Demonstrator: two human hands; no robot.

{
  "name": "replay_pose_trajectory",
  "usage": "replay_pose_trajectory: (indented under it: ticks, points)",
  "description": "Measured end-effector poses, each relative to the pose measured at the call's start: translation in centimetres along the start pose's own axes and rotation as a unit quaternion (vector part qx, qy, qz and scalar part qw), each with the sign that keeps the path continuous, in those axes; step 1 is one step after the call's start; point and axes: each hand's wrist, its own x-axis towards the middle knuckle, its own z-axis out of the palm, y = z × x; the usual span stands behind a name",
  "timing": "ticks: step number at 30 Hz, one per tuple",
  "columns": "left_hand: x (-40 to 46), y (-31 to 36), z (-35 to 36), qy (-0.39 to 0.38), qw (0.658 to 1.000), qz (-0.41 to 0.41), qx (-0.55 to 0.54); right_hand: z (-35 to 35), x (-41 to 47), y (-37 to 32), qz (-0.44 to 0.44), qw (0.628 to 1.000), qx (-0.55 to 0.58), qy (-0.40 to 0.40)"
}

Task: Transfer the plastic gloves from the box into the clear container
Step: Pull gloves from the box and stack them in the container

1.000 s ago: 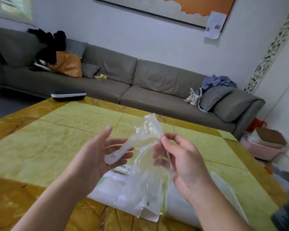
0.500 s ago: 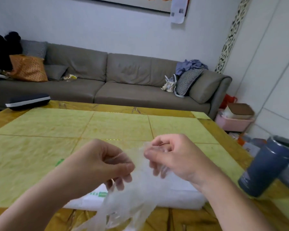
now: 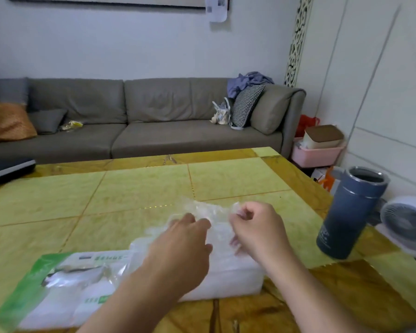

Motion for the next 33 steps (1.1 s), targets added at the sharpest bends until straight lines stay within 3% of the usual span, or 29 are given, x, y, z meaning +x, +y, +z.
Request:
replay_pose_trajectory:
  ticks: [4, 11, 15, 18, 22, 25, 29, 33]
  points:
    - [0.8, -1.1, 1.6, -0.099, 0.994, -0.035, 0.012, -0.9, 0.3, 0.9, -0.026, 0.978, -0.204, 0.024]
    - [2.2, -1.6, 1.8, -0.180, 0.980, -0.079, 0.006, -1.2, 0.0, 0.6, -0.033, 0.938, -0.346, -0.016]
    - [2.7, -1.5, 2.3, -0.196, 0.975, -0.101, -0.001, -1.2, -0.8, -1.1, -0.100, 0.928, -0.360, -0.007]
    - [2.8, -1.2, 2.3, -0.195, 0.976, -0.093, 0.002, -0.8, -2.0, -2.7, -0.138, 0.941, -0.301, -0.076]
    - [2.8, -1.5, 2.4, -0.196, 0.978, -0.073, -0.008, 0.1, -2.6, -1.9, -0.087, 0.920, -0.332, -0.191]
    - [1.8, -1.9, 2.1, -0.156, 0.986, -0.057, -0.011, 0.7, -2.1, -1.0, -0.074, 0.904, -0.360, -0.219]
    - [0.9, -1.2, 1.7, -0.057, 0.989, 0.020, 0.137, 1.3, -1.2, -1.6, -0.045, 0.877, -0.400, -0.263]
    - [2.5, -1.2, 2.7, -0.148, 0.981, -0.075, 0.102, 1.5, -0.9, -2.5, -0.008, 0.846, -0.434, -0.311]
